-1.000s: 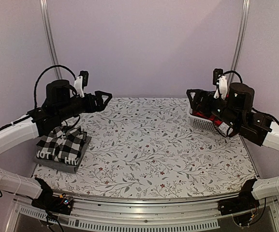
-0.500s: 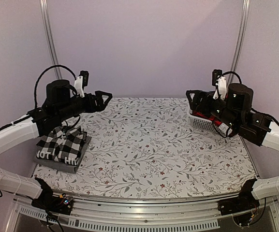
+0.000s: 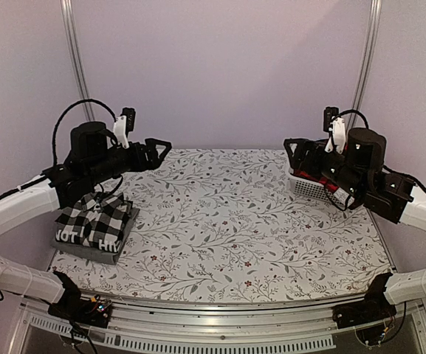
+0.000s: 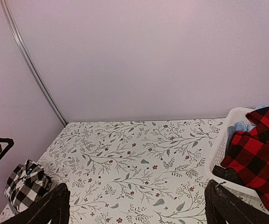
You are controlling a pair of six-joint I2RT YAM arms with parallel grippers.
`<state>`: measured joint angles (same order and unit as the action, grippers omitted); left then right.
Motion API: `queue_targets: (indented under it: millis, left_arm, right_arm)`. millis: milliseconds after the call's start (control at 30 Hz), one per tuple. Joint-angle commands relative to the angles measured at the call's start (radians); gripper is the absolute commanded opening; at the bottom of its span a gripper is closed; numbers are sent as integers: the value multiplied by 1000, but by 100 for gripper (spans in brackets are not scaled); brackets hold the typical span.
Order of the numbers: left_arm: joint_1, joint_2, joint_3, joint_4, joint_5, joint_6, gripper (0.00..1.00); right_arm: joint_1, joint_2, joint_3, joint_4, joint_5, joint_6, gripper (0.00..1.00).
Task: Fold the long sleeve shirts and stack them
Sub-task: Reset both arms
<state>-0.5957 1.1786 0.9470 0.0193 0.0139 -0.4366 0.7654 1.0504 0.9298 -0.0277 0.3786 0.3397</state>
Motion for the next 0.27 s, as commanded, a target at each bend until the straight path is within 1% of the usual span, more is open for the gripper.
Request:
queue_targets:
  millis: [0,233]
  left_arm:
    - [-11,1,-23,28,3,12,100]
    - [-10,4,-22,30,6,12,100]
  right_arm:
    - [-3,-4,-15,20,-1,-1,99]
    - [-2,-4,-16,20,0,-1,99]
